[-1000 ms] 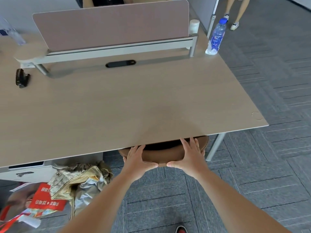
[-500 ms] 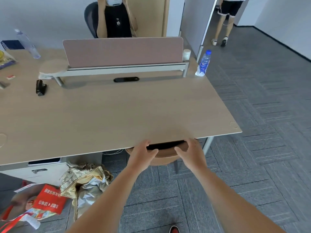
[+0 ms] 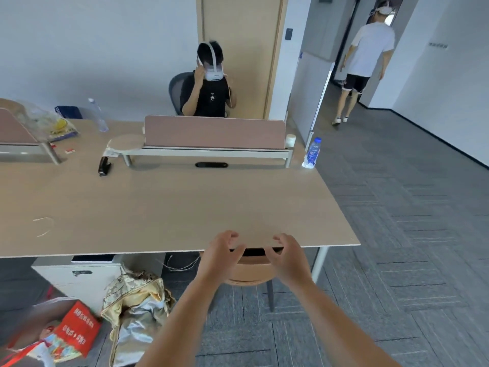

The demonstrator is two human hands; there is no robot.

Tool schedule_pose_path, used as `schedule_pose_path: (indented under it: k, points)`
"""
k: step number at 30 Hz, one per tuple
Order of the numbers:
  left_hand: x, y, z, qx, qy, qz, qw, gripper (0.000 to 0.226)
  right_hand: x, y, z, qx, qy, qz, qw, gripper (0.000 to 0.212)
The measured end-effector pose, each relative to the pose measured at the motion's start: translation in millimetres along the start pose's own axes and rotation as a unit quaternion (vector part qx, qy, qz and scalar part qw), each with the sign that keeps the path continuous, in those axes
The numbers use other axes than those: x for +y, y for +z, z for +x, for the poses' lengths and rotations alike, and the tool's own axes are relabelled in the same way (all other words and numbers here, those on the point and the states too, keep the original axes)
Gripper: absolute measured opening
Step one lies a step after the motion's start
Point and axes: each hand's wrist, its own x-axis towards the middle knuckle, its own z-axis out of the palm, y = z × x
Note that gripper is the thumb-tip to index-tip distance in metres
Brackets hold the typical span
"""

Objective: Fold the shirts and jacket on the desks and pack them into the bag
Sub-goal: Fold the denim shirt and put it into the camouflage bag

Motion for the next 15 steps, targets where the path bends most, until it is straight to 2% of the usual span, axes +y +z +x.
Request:
schedule_pose_path:
  k: [9, 13, 15]
  points:
    - [45, -6, -112, 0.131, -0.079, -0.015, 0.988, 0.039, 6, -38, -43, -0.064, -0.118, 0.057, 0.989, 0.039]
    - [45, -22, -180, 0.173, -0.129, 0.003, 0.976, 0.037, -19, -30, -79, -0.112, -0.143, 0.126, 0.975, 0.023]
    - [37, -39, -217, 0.211, -0.152, -0.006, 0.966, 0.036, -38, -17, -104, -0.133, -0.186, 0.128, 0.965, 0.028]
